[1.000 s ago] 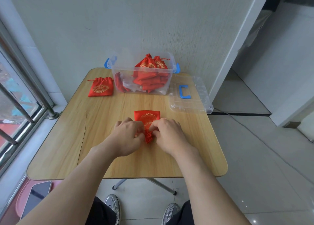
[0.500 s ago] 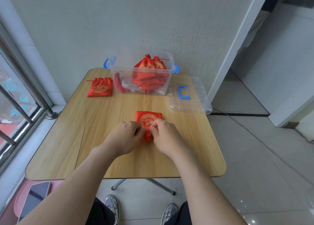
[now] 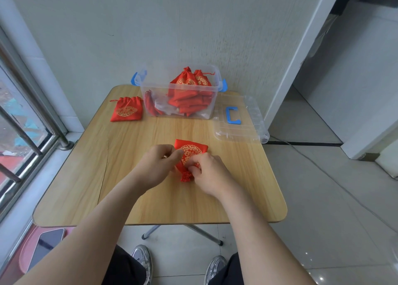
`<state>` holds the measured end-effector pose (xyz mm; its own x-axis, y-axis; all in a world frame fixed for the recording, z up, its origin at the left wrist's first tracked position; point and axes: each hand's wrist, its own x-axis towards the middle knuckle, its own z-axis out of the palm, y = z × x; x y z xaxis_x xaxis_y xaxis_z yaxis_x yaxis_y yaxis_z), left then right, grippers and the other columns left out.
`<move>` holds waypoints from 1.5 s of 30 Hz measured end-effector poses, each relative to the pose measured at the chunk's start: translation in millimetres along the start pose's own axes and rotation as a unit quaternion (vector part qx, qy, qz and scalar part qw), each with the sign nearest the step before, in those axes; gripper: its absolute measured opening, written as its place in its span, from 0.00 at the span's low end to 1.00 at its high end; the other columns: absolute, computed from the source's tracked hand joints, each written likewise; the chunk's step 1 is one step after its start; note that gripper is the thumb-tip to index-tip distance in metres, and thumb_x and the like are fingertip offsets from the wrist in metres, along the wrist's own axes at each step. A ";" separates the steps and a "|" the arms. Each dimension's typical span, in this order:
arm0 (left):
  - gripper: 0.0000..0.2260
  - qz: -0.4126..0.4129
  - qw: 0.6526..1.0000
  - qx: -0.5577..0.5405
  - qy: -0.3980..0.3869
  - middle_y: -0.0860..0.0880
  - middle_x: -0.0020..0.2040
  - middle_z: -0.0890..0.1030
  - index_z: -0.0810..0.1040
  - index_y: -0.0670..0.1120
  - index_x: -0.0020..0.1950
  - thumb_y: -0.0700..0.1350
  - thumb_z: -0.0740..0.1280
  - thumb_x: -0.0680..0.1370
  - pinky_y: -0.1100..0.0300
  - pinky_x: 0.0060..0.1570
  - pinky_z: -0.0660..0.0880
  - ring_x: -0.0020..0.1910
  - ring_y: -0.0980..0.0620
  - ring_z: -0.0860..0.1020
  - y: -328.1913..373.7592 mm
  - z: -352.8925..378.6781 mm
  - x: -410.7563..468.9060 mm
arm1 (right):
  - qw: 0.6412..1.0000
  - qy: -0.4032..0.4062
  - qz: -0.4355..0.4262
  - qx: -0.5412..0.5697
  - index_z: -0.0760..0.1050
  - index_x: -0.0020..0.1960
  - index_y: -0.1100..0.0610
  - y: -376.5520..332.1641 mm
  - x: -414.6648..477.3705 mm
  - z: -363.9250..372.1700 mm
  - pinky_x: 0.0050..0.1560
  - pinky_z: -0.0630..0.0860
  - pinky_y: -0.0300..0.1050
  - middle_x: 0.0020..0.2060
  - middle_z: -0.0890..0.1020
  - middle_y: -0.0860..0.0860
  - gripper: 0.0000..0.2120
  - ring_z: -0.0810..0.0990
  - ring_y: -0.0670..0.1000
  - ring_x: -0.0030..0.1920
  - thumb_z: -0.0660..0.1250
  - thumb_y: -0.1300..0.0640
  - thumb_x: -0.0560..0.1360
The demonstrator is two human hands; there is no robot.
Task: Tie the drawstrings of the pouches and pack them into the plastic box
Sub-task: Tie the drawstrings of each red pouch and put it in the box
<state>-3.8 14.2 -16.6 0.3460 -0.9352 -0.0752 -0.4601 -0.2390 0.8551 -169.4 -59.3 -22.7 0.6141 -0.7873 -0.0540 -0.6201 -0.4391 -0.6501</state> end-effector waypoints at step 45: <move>0.06 -0.088 0.984 -0.130 -0.085 0.39 0.38 0.84 0.83 0.33 0.49 0.37 0.73 0.81 0.52 0.45 0.86 0.38 0.46 0.85 4.8 2.0 -2.2 | 0.969 0.038 0.122 0.212 0.82 0.46 0.51 0.9 5.9 -11.1 0.40 0.74 0.45 0.33 0.81 0.45 0.08 0.79 0.49 0.37 0.65 0.60 0.77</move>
<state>-8.4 14.6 -13.4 0.2503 -0.9209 -0.2989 -0.1734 -0.3463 0.9220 -171.8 -69.2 -15.2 0.4269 -0.8822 -0.1987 -0.4749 -0.0317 -0.8795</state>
